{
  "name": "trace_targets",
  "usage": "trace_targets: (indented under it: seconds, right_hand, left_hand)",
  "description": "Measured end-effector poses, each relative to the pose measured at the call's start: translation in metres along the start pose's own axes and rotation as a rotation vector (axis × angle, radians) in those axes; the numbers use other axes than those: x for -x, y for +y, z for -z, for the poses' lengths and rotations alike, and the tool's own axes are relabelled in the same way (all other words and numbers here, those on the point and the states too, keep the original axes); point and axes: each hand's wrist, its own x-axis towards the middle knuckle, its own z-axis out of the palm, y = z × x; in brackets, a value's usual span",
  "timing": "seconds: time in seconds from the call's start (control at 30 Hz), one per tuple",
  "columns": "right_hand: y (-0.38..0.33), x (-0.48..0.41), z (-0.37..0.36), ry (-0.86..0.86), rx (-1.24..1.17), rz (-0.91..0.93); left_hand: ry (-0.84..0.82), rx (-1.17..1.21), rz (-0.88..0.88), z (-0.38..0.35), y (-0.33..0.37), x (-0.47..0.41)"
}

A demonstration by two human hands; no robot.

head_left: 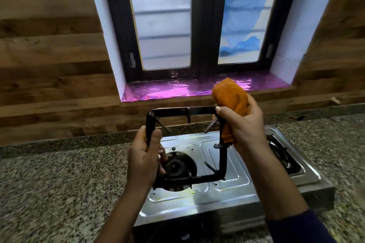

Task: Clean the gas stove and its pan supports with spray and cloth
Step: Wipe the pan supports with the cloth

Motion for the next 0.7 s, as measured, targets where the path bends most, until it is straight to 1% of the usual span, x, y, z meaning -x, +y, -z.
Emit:
trace_targets:
  seconds: [0.07,0.13,0.2,0.3,0.33,0.4,0.43,0.5,0.57,0.63,0.67,0.7]
  right_hand:
    - [0.003,-0.004,-0.003,-0.048,0.106,-0.010]
    - [0.006,-0.008,-0.006,-0.056,0.153,-0.010]
    - [0.007,-0.009,-0.004,0.010,0.148,-0.016]
    - [0.010,-0.003,0.003,0.226,0.131,-0.086]
    - [0.013,0.000,0.003,0.269,0.145,-0.124]
    - [0.018,0.007,-0.004,0.251,0.229,-0.170]
    - [0.021,0.012,-0.009,0.194,0.322,-0.147]
    - [0.027,0.026,-0.019,0.077,0.637,-0.009]
    - [0.029,0.041,-0.025,0.084,0.958,0.197]
    - [0.028,0.055,-0.030,0.043,1.094,0.339]
    - [0.031,0.061,-0.031,-0.014,1.091,0.355]
    - [0.032,0.068,-0.031,-0.073,1.038,0.341]
  left_hand:
    - [0.052,-0.023,0.054,-0.007,-0.003,0.001]
    - [0.092,0.003,0.101,-0.011,-0.007,0.003]
    - [0.124,0.042,0.142,-0.015,-0.010,0.004]
    - [0.183,0.111,0.167,-0.021,-0.010,0.003]
    - [0.195,0.120,0.163,-0.022,-0.009,0.003]
    - [0.197,0.116,0.141,-0.026,-0.006,0.001]
    - [0.194,0.106,0.124,-0.027,-0.005,0.001]
    - [0.188,0.065,0.074,-0.032,-0.002,0.002]
    - [0.200,0.051,0.043,-0.037,0.000,0.004]
    - [0.235,0.070,0.058,-0.040,-0.001,0.004]
    - [0.252,0.071,0.068,-0.042,-0.001,0.003]
    - [0.266,0.074,0.079,-0.043,-0.002,0.002]
